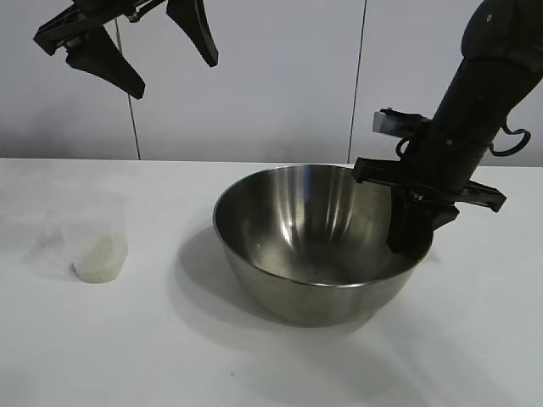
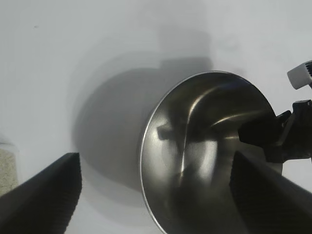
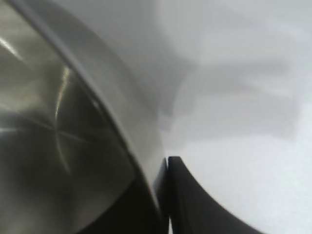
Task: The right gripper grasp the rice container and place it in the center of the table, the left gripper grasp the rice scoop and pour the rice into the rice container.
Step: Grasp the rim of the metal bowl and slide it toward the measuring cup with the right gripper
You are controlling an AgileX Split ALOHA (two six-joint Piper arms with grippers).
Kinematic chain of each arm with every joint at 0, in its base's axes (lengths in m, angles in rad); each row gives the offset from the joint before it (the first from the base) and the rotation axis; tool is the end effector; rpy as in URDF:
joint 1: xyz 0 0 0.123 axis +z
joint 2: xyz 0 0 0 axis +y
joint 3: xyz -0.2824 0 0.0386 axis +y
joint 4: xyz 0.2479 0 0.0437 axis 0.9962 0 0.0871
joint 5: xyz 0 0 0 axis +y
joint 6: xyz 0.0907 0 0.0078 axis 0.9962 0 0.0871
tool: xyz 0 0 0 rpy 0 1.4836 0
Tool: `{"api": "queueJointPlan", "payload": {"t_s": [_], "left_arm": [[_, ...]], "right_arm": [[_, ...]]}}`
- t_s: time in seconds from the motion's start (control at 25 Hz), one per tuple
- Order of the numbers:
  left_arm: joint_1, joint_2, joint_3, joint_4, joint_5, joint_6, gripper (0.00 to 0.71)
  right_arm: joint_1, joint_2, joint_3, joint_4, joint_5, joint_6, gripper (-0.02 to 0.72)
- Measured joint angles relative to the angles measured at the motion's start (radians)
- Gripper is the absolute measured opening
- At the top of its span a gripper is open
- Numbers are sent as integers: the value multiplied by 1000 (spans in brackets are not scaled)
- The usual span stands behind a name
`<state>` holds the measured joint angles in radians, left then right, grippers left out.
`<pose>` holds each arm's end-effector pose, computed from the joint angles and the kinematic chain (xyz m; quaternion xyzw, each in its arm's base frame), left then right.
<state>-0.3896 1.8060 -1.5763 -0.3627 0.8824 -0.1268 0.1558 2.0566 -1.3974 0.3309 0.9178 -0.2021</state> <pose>0.3628 -0.1760 0.3014 0.0519 0.9486 -0.2273 0.2142 0.3896 0.0850 0.1500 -0.0822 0.9867 0.1338 0.0430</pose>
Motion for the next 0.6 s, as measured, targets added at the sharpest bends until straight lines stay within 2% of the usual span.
{"api": "queueJointPlan", "payload": {"t_s": [0.16, 0.36, 0.6], "left_arm": [[0, 0, 0, 0, 0, 0, 600], [0, 0, 0, 0, 0, 0, 600], [0, 0, 0, 0, 0, 0, 600]], "right_arm": [[0, -3, -32, 20, 54, -32, 13], [4, -7, -67, 105, 69, -37, 12], [91, 11, -67, 64, -2, 23, 12]]}}
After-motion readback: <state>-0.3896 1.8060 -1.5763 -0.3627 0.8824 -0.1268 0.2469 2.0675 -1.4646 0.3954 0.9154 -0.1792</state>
